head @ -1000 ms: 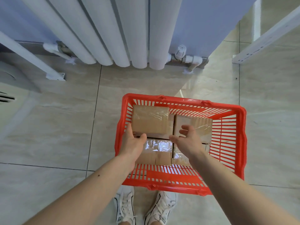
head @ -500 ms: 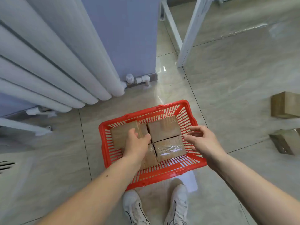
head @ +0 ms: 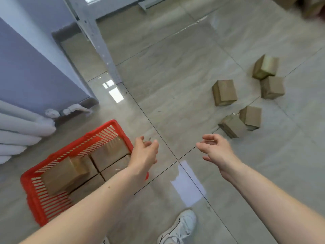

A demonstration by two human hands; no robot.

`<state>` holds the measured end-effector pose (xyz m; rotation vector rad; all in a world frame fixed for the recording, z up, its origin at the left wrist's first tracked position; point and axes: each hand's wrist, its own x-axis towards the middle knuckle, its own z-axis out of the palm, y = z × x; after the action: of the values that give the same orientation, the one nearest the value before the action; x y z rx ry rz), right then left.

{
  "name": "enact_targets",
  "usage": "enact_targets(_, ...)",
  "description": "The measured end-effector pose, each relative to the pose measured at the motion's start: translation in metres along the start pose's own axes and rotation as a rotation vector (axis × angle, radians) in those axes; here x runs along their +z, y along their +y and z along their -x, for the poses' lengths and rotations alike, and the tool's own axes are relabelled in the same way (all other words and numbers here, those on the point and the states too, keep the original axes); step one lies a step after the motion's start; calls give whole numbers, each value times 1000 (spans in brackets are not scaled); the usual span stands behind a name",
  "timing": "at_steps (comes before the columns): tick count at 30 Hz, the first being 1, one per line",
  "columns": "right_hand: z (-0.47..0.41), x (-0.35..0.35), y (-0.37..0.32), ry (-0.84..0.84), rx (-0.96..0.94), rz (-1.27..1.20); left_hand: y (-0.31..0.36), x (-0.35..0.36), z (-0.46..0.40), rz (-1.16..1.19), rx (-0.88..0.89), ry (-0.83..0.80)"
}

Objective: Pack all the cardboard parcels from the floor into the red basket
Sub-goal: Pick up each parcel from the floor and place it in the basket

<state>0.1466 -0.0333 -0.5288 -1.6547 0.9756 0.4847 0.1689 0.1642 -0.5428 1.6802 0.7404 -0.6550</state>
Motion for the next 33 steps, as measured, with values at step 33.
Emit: enact_targets(33, -289, -276, -68, 162, 107, -119, 212, 359, -155, -307, 44, -164)
